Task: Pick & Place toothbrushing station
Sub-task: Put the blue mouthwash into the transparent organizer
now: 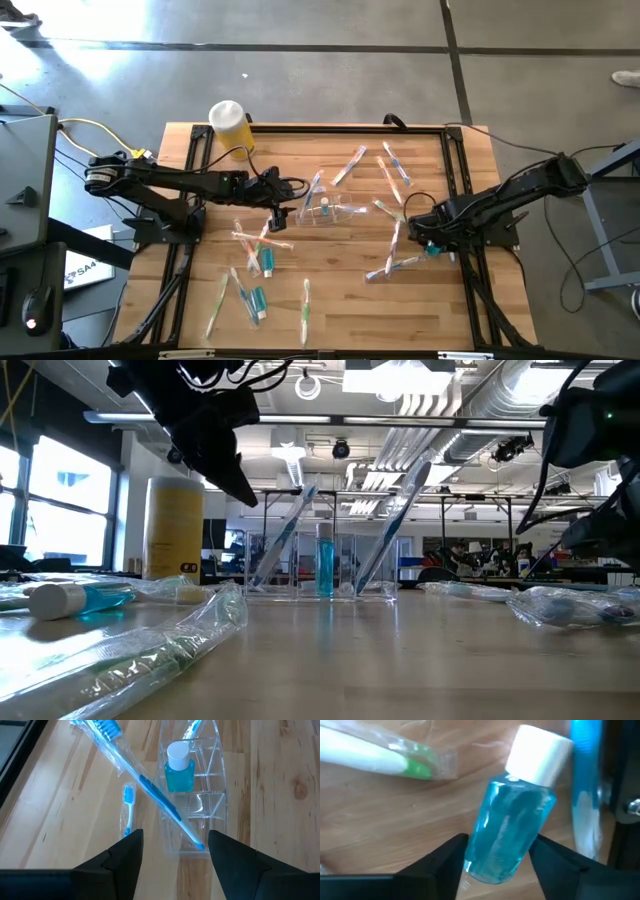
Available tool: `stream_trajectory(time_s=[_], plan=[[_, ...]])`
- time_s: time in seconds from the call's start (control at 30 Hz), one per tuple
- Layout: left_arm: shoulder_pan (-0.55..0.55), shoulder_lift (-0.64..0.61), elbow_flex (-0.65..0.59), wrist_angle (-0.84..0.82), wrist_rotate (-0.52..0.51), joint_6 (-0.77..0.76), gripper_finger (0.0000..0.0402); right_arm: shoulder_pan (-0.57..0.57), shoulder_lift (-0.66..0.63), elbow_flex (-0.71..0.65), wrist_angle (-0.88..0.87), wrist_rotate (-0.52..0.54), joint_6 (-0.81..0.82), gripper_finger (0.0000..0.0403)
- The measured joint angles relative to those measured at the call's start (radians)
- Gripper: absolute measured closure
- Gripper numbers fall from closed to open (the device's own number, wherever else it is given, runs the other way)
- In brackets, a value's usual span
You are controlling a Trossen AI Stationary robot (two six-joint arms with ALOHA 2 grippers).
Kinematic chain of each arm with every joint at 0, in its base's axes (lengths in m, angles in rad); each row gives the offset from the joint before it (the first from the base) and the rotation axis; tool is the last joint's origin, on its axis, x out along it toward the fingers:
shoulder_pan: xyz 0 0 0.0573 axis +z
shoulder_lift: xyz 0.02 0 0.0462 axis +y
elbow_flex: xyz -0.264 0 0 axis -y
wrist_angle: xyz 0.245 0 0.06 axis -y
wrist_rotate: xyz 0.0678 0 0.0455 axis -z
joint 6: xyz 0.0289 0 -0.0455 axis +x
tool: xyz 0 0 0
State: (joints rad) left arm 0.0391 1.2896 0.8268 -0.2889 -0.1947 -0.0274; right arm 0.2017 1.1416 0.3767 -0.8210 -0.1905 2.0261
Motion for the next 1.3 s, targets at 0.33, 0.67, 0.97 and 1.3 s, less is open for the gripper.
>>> stream_trajectory(time_s=[0.33, 0.67, 0.97, 1.3], plan=[[0.000, 0.000, 0.000, 0.003, 0.000, -0.015, 0.0184, 0.052, -0.005, 0.011, 0.001, 0.030, -0.032, 0.0299], [0.000, 0.009, 0.000, 0.058, -0.001, -0.055, 0.0184, 0.133, -0.003, 0.191, -0.020, 0.213, -0.144, 0.0322], [0.000, 0.013, 0.001, 0.172, 0.033, -0.002, 0.0184, 0.201, -0.005, 0.400, 0.065, 0.408, -0.421, 0.0329], [-0.053, 0.013, 0.001, 0.411, 0.272, 0.153, 0.0188, 0.211, 0.043, 0.421, 0.557, 0.398, -1.040, 0.0329]])
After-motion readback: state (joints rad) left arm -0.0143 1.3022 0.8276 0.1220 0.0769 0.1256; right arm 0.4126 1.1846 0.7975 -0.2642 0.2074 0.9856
